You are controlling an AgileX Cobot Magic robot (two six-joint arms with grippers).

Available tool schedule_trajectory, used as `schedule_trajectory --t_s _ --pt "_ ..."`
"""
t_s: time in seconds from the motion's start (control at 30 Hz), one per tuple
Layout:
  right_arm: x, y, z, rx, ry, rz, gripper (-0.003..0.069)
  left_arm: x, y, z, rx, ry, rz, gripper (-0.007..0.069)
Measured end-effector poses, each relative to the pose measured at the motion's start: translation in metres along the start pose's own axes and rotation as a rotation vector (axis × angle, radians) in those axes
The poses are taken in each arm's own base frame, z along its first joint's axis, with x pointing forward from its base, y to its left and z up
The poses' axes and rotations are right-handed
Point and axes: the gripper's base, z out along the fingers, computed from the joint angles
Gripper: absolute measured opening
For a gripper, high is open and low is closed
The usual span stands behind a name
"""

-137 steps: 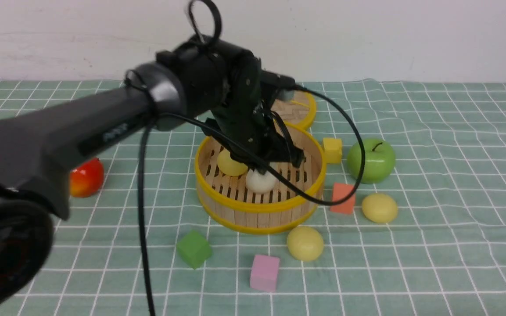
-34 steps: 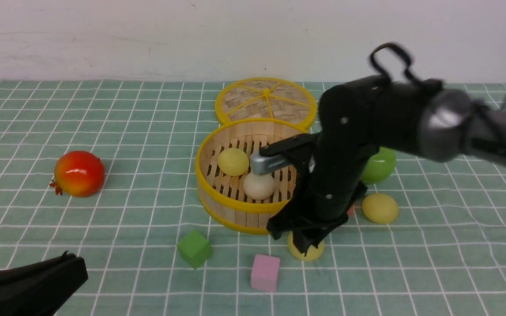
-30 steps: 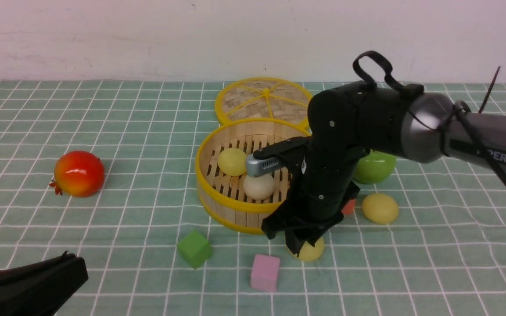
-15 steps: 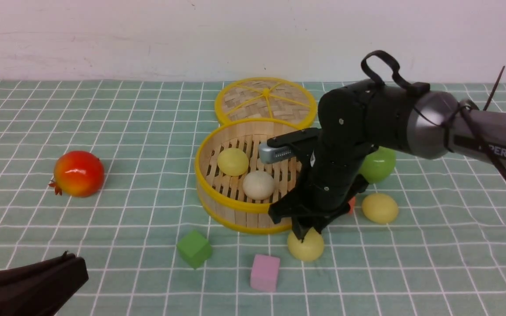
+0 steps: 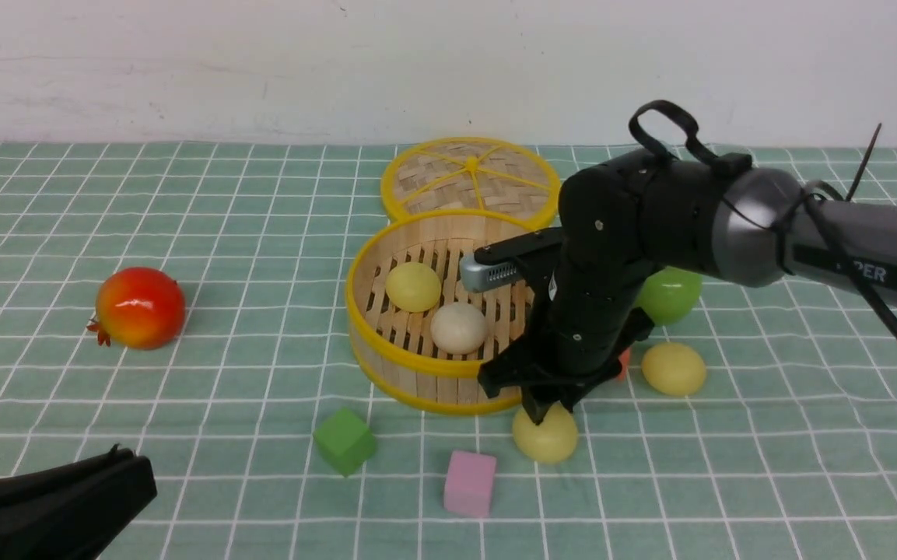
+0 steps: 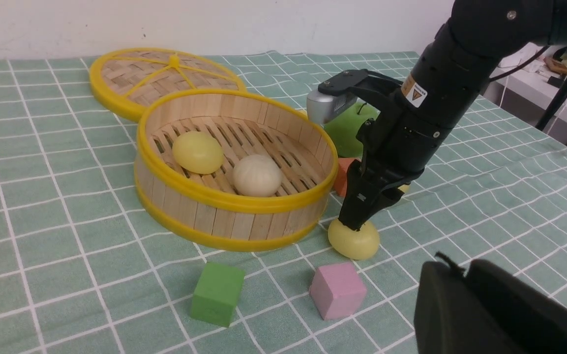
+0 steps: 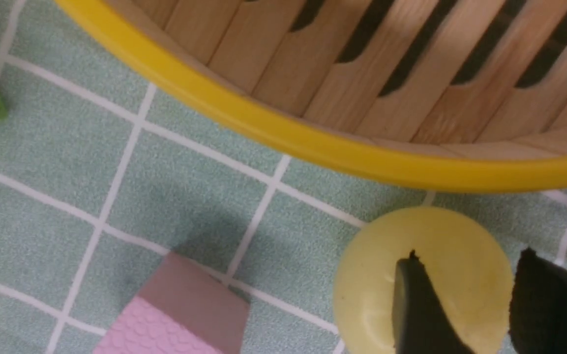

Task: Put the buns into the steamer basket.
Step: Use the right arm to grab a steamed stuffed bun, then use the right arm to put the steamed stuffed bun into the steamer

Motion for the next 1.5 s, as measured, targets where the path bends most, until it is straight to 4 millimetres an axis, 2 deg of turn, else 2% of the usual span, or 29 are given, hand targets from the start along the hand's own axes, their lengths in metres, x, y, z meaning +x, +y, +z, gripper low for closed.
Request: schedule_trajectory --t_s 0.33,0.43,0.47,0.53,0.67,0.77,0.8,0.87,0.9,0.93,0.97,1.07,1.17,1.27,1.3,1.5 --pt "0.003 0.002 0.009 -0.023 0.047 0.013 0.0194 0.000 0.000 0.000 0.000 0.000 0.000 0.0057" --pt "0.004 0.002 0.009 -0.026 0.062 -0.007 0.0147 0.000 0.000 0.000 0.000 0.000 0.000 0.0057" --pt "0.005 0.002 0.009 -0.027 0.073 -0.029 0.0092 0.000 0.000 0.000 0.000 0.000 0.000 0.0059" --pt "0.006 0.002 0.007 -0.028 0.081 -0.043 0.0029 0.000 0.000 0.000 0.000 0.000 0.000 0.0060" --pt "0.007 0.003 -0.004 -0.030 0.072 -0.053 0.0000 0.000 0.000 0.000 0.000 0.000 0.000 0.0064" --pt "0.009 0.004 -0.027 -0.032 0.051 -0.060 0.0000 0.000 0.000 0.000 0.000 0.000 0.000 0.0069" --pt "0.010 0.004 -0.047 -0.034 0.014 -0.067 0.0000 0.000 0.000 0.000 0.000 0.000 0.000 0.0071" --pt "0.011 0.006 -0.074 -0.043 -0.057 -0.072 0.0000 0.000 0.000 0.000 0.000 0.000 0.000 0.0071" --pt "0.010 0.006 -0.085 -0.046 -0.087 -0.075 0.0000 0.000 0.000 0.000 0.000 0.000 0.000 0.0071" --pt "0.010 0.007 -0.087 -0.047 -0.095 -0.076 0.0000 0.000 0.000 0.000 0.000 0.000 0.000 0.0071" --pt "0.005 0.008 -0.105 -0.054 -0.177 -0.080 0.0000 0.000 0.000 0.000 0.000 0.000 0.000 0.0075" --pt "-0.006 0.009 -0.115 -0.057 -0.282 -0.085 0.0000 0.000 0.000 0.000 0.000 0.000 0.000 0.0076" --pt "-0.022 0.010 -0.114 -0.046 -0.386 -0.095 0.0000 0.000 0.000 0.000 0.000 0.000 0.000 0.0078" --pt "-0.041 0.008 -0.095 -0.004 -0.443 -0.122 0.0000 0.000 0.000 0.000 0.000 0.000 0.000 0.0082" --pt "-0.047 0.006 -0.081 0.016 -0.429 -0.131 0.0000 0.000 0.000 0.000 0.000 0.000 0.000 0.0084" --pt "-0.059 -0.007 -0.046 0.047 -0.377 -0.112 0.0002 0.000 0.000 0.000 0.000 0.000 0.000 0.0092"
